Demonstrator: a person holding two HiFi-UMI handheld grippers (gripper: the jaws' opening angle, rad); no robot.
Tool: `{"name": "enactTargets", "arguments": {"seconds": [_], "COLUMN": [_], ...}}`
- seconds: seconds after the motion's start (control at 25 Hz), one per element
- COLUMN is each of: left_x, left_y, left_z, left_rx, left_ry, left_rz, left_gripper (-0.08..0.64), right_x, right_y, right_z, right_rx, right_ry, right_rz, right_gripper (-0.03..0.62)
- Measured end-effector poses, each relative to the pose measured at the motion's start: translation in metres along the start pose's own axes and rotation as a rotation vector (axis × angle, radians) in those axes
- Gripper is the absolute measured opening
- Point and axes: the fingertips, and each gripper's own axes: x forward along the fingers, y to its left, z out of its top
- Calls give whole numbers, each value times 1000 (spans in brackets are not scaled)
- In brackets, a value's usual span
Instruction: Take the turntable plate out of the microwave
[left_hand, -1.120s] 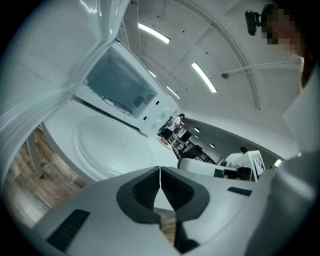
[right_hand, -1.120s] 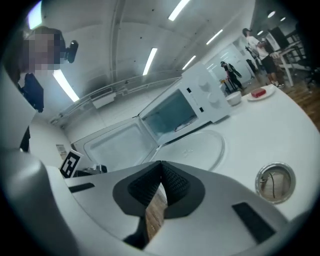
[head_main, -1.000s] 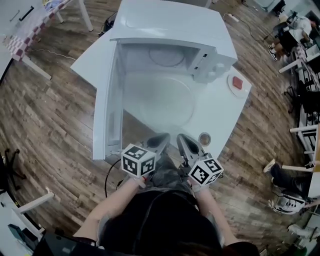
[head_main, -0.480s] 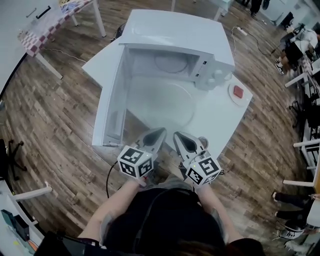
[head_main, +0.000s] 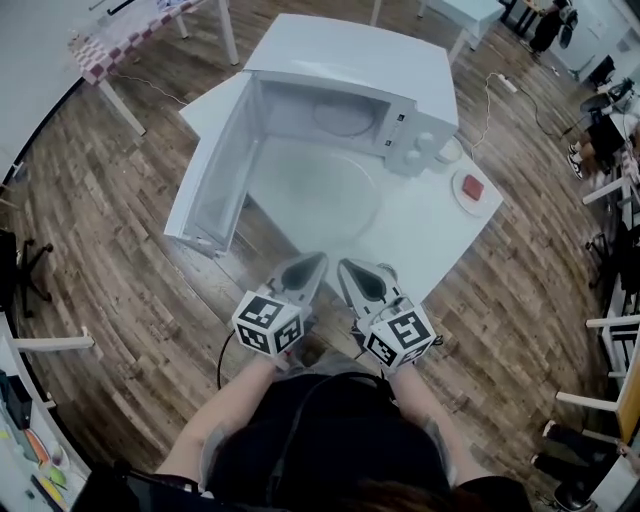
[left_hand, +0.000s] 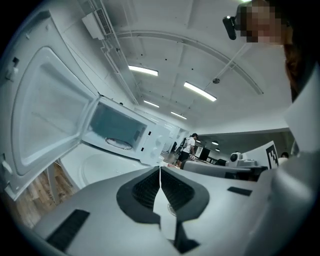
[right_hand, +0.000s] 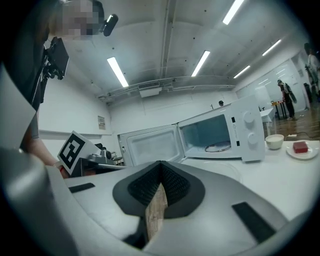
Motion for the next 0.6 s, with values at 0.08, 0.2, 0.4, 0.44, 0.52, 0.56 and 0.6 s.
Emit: {"name": "enactTargets", "arguments": {"seconds": [0.08,0.2,0.4,0.44,0.52,0.56,0.6], "left_x": [-6,-17,-37,-41,-47,-49,-50], "left_y": [-10,-20,-34,-37,-42,-44,-47], "left_z": [-4,-7,-10,-10,-9,-9,-10], "left_rx": [4,7,18,23,32,35,36], "left_ry": [-11,-33,-66,-73,-83,-86,-89], "left_rz": [24,57,106,114,126,129,131], "left_gripper": [16,16,15,15,15,15,17], "right_x": [-10,-19,-34,-37,-44,-47,-50], "right_y": [5,13,33,36,42,44,46], "right_z": [0,1,0,0,1,2,2], "right_rx": [-8,-15,-15,-14,-13,-13,-14], "right_ry": [-1,-6,-16,-19,-27,-31,-34], "right_rz": [29,59,103,109,119,123,125], "right_gripper": [20,20,20,20,20,20,20]}}
